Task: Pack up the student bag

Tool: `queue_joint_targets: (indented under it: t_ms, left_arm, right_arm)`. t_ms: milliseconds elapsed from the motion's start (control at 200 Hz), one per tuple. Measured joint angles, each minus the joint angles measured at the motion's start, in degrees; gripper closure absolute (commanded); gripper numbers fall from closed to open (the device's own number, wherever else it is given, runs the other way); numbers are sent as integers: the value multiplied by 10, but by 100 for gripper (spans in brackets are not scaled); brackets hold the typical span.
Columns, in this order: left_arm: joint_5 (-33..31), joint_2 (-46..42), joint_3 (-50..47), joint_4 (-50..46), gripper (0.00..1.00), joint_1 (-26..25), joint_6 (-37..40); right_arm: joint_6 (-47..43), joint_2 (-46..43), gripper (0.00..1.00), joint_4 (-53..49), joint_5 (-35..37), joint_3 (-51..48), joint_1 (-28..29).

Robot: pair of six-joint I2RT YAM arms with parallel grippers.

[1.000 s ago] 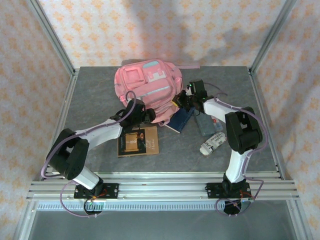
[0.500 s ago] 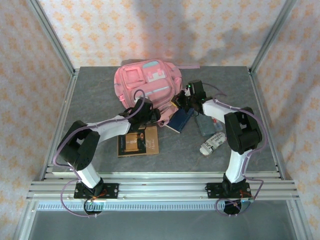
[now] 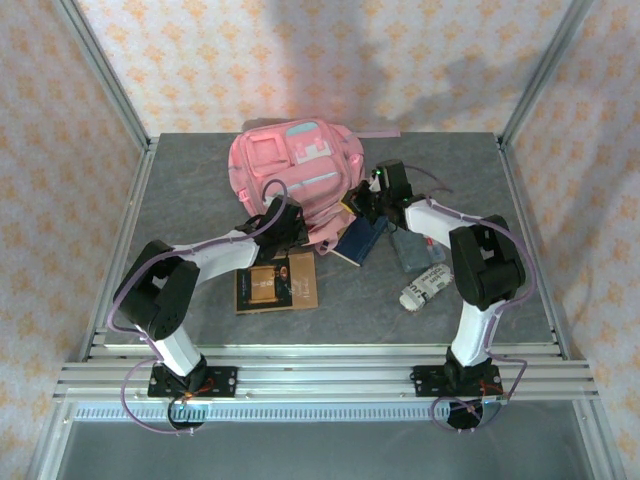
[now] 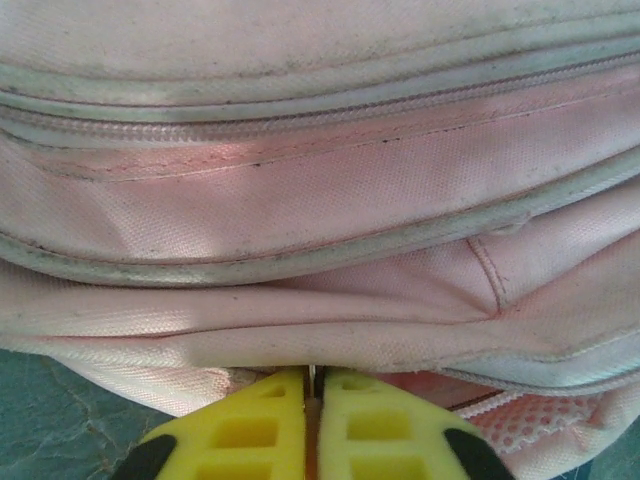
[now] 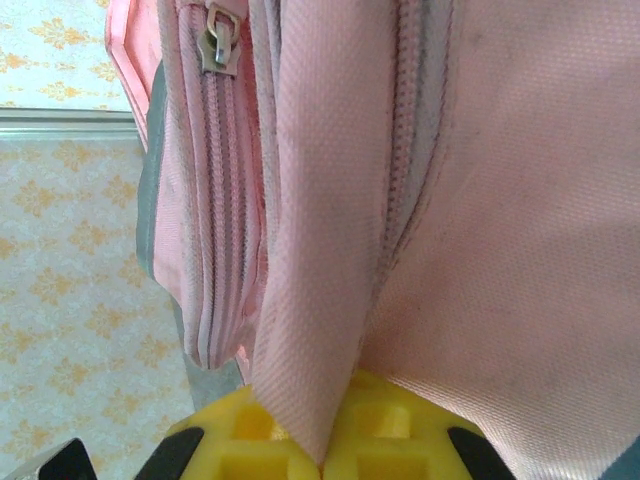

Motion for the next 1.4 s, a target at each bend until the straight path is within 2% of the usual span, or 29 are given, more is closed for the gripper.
queue_joint_targets:
  t_ms: [120,150,190,385,516,666,781,951,1101,1126,1191,1241,1336,1397]
  left_arm:
    - [1,2,0,0,81,0,3]
    - [1,4,0,1,86,0,3]
    - [2,9,0,2,100,0,2]
    - [5,18,-3,4,100,0,12]
    - [4,-10,-37,14,100,4,17]
    - [-3,-83,-107,14,100,43,21]
    - [-7,-107,-130,14,100,63,27]
    - [-12,-108,-129,10,100,52,40]
    - [-28,-108,-101,-10,100,10,62]
    - [-30,-108,-94,-12,100,3,63]
    - [-31,-106,-75,-15,100,-15,67]
    - [-30,-100,-58,-15,100,-26,67]
    - [-25,-74,-26,-13,100,-39,67]
    - [-18,-55,-11,-12,100,-43,67]
  right_arm:
    - [4,0,100,7,0,-5,0]
    - [4,-1,100,8,0,-6,0]
    - [4,-1,100,9,0,-7,0]
    - [4,-1,100,8,0,-7,0]
    - [4,-1,100,8,-2,-7,-1]
    - [4,-1,100,9,-8,-7,-1]
    - [6,-1,100,8,-17,-7,-1]
    - [5,-1,100,-1,-17,0,-3]
    - [-6,17,100,-42,-15,64,-17]
    - [-9,26,95,-51,-15,81,-22]
    - [-18,50,72,-85,-14,132,-32]
    - [-26,70,61,-115,-9,173,-37]
    - [-43,89,48,-147,9,217,-44]
    - [-52,86,45,-154,23,215,-45]
